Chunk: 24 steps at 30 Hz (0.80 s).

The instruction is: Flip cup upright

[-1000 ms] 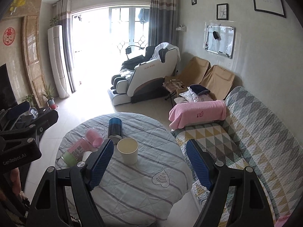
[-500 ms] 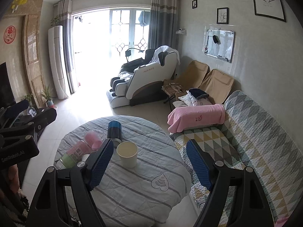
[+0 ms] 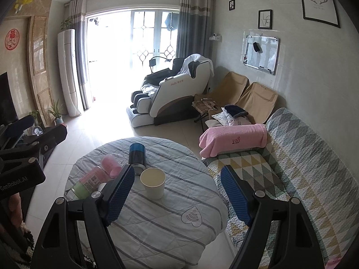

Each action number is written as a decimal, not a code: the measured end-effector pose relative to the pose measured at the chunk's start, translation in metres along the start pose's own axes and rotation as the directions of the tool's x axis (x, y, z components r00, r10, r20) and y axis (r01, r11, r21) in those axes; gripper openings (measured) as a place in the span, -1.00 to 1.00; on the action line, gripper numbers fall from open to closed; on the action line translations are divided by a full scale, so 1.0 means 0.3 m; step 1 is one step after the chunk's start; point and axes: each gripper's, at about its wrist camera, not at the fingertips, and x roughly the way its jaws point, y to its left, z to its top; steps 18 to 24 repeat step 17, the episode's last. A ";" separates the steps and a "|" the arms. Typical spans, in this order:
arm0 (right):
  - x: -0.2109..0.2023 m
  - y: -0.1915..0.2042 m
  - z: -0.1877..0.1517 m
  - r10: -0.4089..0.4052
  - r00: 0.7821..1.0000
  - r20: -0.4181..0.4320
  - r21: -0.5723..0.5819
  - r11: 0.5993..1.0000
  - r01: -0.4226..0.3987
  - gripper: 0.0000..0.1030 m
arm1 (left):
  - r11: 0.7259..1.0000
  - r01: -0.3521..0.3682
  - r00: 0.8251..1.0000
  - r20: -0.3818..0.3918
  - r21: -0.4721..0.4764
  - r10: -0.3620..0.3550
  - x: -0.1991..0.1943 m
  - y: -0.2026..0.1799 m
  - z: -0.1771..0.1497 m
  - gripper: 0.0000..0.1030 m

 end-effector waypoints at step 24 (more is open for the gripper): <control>0.000 0.004 0.000 0.001 1.000 0.001 -0.001 1.000 -0.001 0.56 | 1.000 -0.002 1.000 0.006 -0.001 0.002 0.001 0.013 0.000 0.99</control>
